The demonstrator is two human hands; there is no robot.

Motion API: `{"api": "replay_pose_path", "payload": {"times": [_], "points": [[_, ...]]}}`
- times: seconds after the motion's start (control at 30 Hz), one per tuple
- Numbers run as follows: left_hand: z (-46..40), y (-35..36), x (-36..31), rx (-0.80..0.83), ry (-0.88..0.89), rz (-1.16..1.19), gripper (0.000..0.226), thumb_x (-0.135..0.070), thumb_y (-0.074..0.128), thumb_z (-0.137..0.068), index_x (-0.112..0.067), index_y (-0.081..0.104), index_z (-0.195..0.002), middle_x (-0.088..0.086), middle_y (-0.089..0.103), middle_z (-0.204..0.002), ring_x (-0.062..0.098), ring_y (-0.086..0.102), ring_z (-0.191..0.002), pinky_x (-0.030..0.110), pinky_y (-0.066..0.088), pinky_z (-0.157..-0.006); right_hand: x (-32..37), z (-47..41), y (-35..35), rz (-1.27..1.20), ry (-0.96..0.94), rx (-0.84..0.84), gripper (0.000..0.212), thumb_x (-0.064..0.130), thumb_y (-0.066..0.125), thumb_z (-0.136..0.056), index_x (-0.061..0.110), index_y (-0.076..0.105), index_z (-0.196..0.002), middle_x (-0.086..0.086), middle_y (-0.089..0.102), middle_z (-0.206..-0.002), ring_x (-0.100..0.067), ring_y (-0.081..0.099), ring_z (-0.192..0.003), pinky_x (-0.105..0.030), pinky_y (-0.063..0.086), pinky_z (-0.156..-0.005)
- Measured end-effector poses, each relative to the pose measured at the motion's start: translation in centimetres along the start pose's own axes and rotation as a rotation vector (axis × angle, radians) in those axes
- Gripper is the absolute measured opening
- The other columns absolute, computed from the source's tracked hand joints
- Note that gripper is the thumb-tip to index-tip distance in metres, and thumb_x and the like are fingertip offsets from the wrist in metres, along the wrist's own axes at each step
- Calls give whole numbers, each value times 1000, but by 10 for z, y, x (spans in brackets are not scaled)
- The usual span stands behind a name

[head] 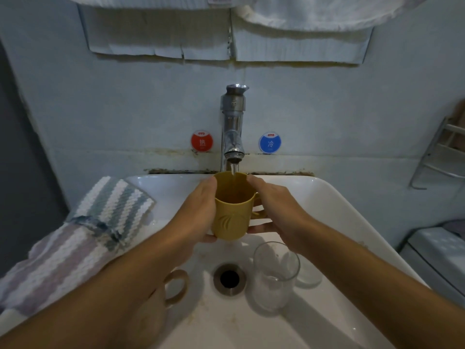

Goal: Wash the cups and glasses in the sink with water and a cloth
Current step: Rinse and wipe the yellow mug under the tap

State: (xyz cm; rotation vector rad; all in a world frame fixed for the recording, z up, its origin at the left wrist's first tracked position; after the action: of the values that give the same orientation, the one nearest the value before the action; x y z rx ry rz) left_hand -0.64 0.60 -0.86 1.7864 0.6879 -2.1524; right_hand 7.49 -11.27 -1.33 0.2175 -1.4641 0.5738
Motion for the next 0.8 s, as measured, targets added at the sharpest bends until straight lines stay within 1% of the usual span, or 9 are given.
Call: {"api": "replay_pose_path", "payload": {"times": [0.07,0.17,0.23,0.3,0.43,0.57,0.67,0.73,0.8], "points": [[-1,-3,-2,27,-21,-4,48,-54,21,-103,-34,34,-145,1,47,-137,29,53,-121,52,53,-93,0,0,0,3,-3,-7,46,54,37,-101,25,51,-134,-2,57,-124,-27,58,-107,-40,58,-81],[-3,-11,-3,103,-58,26,43,-48,24,-104,-30,45,-137,4,52,-131,31,56,-115,53,52,-93,0,-1,-1,12,2,-8,51,55,37,-101,23,49,-139,-6,57,-132,-28,58,-111,-41,58,-82],[-5,-19,-2,189,-60,20,39,-33,34,-98,-25,48,-133,7,55,-132,33,57,-112,53,53,-91,-1,-1,-2,22,-2,-11,51,55,37,-101,22,50,-138,-7,57,-133,-29,58,-113,-42,58,-84],[-8,-25,-1,304,-58,-1,48,-15,43,-84,-22,52,-131,6,58,-129,33,59,-112,52,55,-88,-2,-1,-2,36,-7,-10,51,54,39,-101,21,51,-137,-7,58,-132,-30,59,-113,-43,58,-84],[-9,-23,-2,397,-21,-85,68,1,57,-80,-39,44,-133,-5,54,-126,26,56,-113,50,54,-90,-3,-3,-4,47,-6,15,50,56,39,-100,21,52,-134,-6,58,-129,-29,59,-111,-38,58,-77],[-11,-17,2,342,95,-199,70,-5,79,-77,-53,43,-113,-22,51,-111,12,54,-103,40,55,-87,-1,-5,-7,79,14,103,43,56,34,-101,26,52,-126,0,58,-122,-26,58,-110,-35,58,-74],[-13,-21,6,328,127,-207,75,-10,83,-74,-48,40,-123,-24,50,-111,9,53,-102,38,57,-85,1,-7,-15,40,37,179,31,28,34,-104,21,55,-125,-6,60,-124,-28,59,-113,-46,55,-91],[-14,-22,7,323,142,-210,79,-12,84,-73,-45,39,-128,-23,50,-113,9,53,-101,36,58,-82,1,-10,-20,109,15,235,45,6,44,-91,23,53,-132,-5,59,-129,-27,56,-117,-48,52,-96],[-13,-22,7,324,151,-225,78,-11,84,-73,-43,40,-129,-23,49,-114,8,53,-102,34,58,-81,1,-11,-20,270,-62,271,61,-6,55,-86,27,51,-137,1,58,-131,-23,55,-118,-40,53,-92]]}}
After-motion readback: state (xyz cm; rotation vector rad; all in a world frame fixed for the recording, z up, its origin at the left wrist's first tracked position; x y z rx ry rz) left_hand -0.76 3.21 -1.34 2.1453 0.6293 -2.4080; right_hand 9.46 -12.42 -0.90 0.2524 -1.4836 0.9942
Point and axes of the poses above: each hand's wrist, its own z-axis away from the middle knuckle, its own y-axis out of the palm, x = y × z, the point moved 1 cm from there along -z, towards the middle knuckle
